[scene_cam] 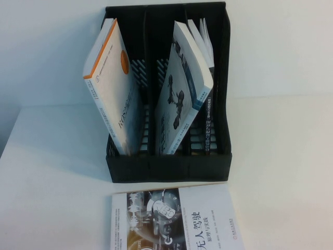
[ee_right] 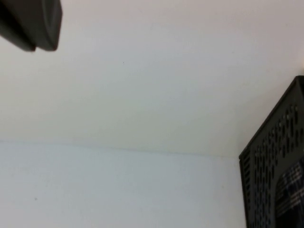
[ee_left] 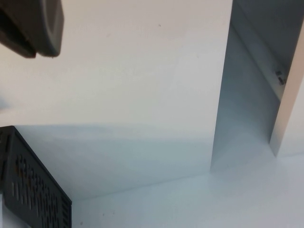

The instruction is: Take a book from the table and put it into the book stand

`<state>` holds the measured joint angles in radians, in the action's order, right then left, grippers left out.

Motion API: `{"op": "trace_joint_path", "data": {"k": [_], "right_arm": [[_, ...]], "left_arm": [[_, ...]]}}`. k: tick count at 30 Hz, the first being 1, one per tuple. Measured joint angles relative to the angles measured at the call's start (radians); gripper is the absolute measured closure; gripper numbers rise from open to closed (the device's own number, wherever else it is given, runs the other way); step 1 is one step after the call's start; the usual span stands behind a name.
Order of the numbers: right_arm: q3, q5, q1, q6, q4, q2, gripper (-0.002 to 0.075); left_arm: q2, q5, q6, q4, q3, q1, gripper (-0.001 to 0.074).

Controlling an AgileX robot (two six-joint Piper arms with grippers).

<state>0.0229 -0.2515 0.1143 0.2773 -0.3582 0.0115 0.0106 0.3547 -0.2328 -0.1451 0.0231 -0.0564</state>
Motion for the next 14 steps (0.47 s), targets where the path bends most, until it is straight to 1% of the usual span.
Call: {"op": "trace_joint_path", "data": {"k": [3, 8, 14], "right_arm": [[0.003, -0.019, -0.008, -0.034, 0.042, 0.000, 0.0726], [0.003, -0.108, -0.008, -0.057, 0.101, 0.000, 0.0726], [0.003, -0.117, -0.008, -0.089, 0.121, 0.000, 0.0726]], "left_arm": [[0.000, 0.000, 0.000, 0.000, 0.000, 0.000, 0.0738], [0.000, 0.000, 0.000, 0.000, 0.000, 0.000, 0.0738], [0.000, 0.000, 0.000, 0.000, 0.000, 0.000, 0.0738]]}}
